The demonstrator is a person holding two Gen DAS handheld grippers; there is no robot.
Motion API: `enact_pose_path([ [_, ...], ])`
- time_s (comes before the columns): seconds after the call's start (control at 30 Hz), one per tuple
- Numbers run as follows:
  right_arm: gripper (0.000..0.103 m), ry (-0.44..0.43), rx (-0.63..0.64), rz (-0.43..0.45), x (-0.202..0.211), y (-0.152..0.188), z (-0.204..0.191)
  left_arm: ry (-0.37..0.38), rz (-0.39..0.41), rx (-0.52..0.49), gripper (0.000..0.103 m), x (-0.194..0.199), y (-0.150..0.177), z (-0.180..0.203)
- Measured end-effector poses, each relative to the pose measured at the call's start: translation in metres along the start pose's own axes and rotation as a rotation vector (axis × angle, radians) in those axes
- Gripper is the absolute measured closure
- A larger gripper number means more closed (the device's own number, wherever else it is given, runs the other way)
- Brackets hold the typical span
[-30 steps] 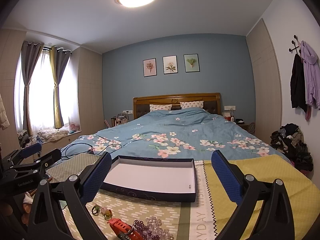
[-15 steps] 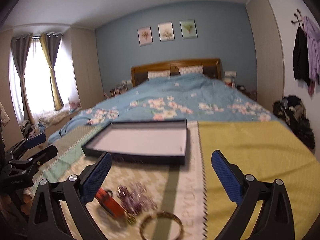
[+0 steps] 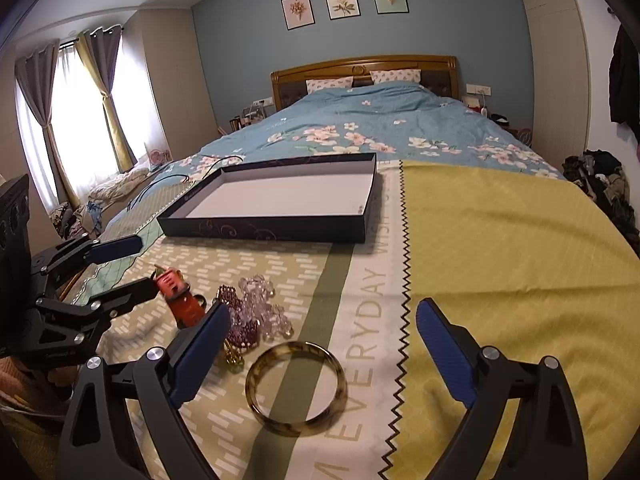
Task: Organize jewelry
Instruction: 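Grasp the orange watch band with the left tool while the right tool grasps the tortoiseshell bangle, then carry the watch band and bangle into the white box and open both tools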
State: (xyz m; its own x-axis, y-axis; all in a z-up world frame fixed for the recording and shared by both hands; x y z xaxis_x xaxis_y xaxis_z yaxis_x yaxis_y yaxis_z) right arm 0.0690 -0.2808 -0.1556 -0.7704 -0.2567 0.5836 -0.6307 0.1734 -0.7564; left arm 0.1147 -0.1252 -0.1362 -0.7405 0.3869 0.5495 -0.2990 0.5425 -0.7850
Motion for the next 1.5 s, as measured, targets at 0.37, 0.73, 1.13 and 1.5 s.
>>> enact_pose_path([
  [0.37,0.019,0.001,0.039,-0.058,-0.007,0.006,0.001,0.135,-0.114,0.075,0.094,-0.042,0.004,0.005],
  [0.73,0.053,0.013,0.083,-0.189,-0.015,0.022,0.010,0.215,-0.139,0.069,0.074,-0.052,-0.004,0.000],
  [1.13,0.081,0.035,0.160,-0.248,-0.023,0.031,0.006,0.321,-0.253,0.023,0.083,-0.090,0.001,0.008],
  [1.5,0.097,-0.018,0.115,-0.231,-0.018,0.012,0.006,0.311,-0.202,0.156,0.094,-0.070,-0.005,-0.012],
])
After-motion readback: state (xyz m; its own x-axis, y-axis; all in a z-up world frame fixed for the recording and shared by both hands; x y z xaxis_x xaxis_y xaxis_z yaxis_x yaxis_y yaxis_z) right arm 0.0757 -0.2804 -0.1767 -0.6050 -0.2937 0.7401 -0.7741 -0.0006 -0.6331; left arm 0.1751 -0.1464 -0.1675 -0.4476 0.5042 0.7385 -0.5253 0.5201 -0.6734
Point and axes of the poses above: each gripper's, at about its wrist camera, not at the fingertips, and x roughly against the way its jaws point, z to its right, y to its underside, the point moved 9 cm from there along -x, roughly the way its jaws point, and after that the axes turned 11 degrees about -x, right-handed, at the moved point
